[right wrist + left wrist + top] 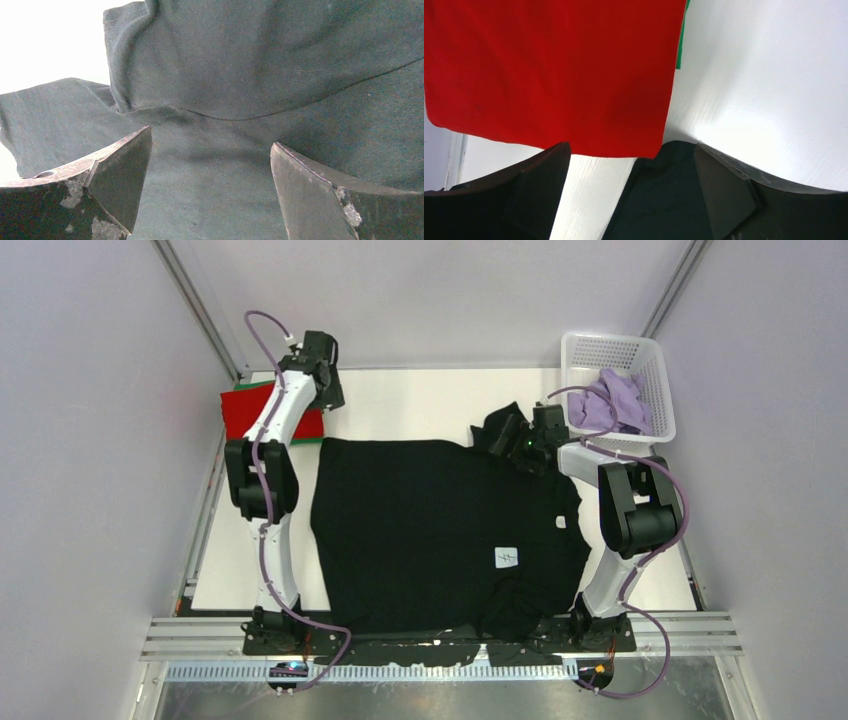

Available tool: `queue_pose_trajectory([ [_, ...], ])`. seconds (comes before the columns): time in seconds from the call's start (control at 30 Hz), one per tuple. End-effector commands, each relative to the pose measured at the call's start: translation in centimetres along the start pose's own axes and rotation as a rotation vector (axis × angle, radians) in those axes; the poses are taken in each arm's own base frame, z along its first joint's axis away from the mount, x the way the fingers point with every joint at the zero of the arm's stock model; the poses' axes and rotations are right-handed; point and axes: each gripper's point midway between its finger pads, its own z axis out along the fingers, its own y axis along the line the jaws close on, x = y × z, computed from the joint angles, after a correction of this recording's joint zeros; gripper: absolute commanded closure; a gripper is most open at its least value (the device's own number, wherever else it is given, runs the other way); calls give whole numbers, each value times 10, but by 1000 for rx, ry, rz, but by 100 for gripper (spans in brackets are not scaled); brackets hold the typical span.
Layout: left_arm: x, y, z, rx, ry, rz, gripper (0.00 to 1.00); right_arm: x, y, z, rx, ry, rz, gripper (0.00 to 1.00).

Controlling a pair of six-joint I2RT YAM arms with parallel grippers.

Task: Fold and stack the t-shirts
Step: Flatten out the tshirt

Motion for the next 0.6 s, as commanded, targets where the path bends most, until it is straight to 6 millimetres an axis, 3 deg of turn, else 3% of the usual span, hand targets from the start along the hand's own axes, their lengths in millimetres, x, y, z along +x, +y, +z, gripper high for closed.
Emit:
queue_pose_trajectory([
  [0.0,-9,-13,-37,89,-13,4,0,8,-17,-16,74,17,-27,4],
  [0.07,-2,-29,-56,187,-34,1,0,2,-14,-22,72,-5,-38,4],
  [0.13,25,-45,-76,292,-39,17,0,-3,-11,-29,73,-26,-49,4],
  [0.27,91,-76,-105,448,5,47,0,-1,-4,-45,87,-47,-79,4],
  [0.33,129,-91,-116,505,52,69,0,9,-2,-51,107,-37,-97,4],
  [0.43,173,-104,-124,573,104,100,0,27,-10,-56,158,-11,-111,4],
  [0.57,203,-103,-117,583,150,78,0,53,-17,-59,176,36,-118,4],
])
